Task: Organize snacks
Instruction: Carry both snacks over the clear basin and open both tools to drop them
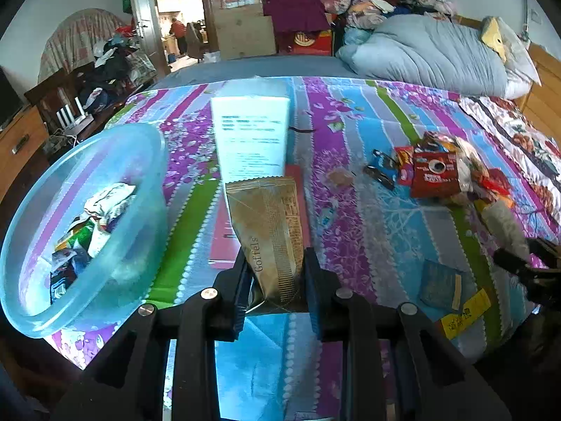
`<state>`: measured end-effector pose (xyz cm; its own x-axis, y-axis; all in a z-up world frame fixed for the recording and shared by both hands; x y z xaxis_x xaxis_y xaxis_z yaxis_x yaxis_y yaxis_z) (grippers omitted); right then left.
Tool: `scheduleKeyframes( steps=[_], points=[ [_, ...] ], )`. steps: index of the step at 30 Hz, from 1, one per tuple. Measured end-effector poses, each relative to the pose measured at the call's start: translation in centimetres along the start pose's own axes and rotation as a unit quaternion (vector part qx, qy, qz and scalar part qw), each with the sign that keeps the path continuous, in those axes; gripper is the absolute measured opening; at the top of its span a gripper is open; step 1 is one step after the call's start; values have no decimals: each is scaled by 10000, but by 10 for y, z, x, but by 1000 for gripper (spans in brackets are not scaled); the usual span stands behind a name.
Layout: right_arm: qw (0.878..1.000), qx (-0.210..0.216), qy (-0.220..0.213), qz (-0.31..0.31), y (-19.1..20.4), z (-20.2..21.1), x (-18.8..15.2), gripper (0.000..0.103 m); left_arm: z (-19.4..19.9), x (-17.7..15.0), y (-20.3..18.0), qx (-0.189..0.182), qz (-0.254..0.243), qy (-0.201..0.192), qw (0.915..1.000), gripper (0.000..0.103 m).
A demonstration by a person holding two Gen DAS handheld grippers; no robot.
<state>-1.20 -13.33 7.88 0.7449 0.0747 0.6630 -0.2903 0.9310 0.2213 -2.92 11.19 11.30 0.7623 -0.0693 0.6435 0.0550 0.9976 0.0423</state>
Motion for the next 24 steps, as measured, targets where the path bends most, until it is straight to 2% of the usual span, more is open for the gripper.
scheduleKeyframes(
  steps=[8,13,19,24],
  points=[
    [9957,404,-704,447,52,34,73,74,20,14,46,185,377,-278,9987,29],
    [9896,650,-1048,739,90,44,124,74,43,34,95,455,657,-628,9948,29],
    [9803,1064,-1186,1168,152,36,180,74,61,53,176,993,1012,-908,9857,29],
    [9707,1426,-1113,1583,209,19,201,74,71,61,230,1150,1370,-994,9788,29]
  ],
)
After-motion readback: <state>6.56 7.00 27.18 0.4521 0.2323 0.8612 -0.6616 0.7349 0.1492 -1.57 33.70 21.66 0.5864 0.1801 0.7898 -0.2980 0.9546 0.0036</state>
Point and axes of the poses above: each gripper's, at about its wrist camera, not at the fingertips, and z roughly against the way its jaws point, y to its left, x to its top, the point moved 5 cm from there along -z, roughly the way its jaws point, and after that the axes turned 1 degree about y, right-handed, at the moved point
